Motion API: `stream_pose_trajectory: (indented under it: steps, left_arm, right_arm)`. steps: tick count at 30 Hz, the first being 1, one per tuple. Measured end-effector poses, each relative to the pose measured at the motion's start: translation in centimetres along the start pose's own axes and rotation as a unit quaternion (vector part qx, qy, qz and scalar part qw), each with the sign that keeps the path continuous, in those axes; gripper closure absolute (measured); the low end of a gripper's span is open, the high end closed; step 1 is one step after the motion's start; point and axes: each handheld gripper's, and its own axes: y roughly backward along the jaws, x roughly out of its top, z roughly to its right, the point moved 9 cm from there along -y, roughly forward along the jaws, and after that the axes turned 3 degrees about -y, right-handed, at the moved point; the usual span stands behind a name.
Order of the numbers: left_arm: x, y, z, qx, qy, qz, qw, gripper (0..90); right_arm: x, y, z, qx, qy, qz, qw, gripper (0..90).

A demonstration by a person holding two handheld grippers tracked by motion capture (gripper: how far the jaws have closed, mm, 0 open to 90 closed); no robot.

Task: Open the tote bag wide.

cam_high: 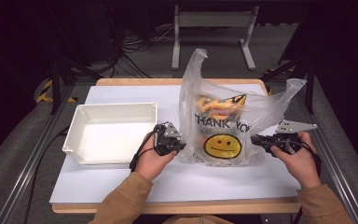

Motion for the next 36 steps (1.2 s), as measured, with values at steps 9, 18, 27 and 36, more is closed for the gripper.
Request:
stream_pose_trajectory:
  steps: [9,18,27,36]
  left_arm:
    - [-1.9,-1.7,0.6,-0.002,-0.003,-0.047,0.9989,82.7]
    - [-2.9,-2.3,1.0,-0.012,-0.003,-0.065,0.9978,82.0]
    - [-3.3,-2.3,0.8,-0.021,0.004,-0.067,0.9975,81.9]
    - [-3.0,-2.0,0.7,-0.016,0.005,-0.051,0.9985,75.9]
  right_arm:
    - [-2.1,-1.5,0.0,0.004,-0.004,-0.031,0.9995,82.9]
    - [-3.7,-2.4,-0.2,0.012,-0.006,-0.056,0.9984,82.7]
    - [-5.2,-2.9,-0.3,0.020,-0.017,-0.078,0.9966,81.3]
    - [-5.2,-2.4,-0.4,0.027,-0.019,-0.069,0.9971,78.0]
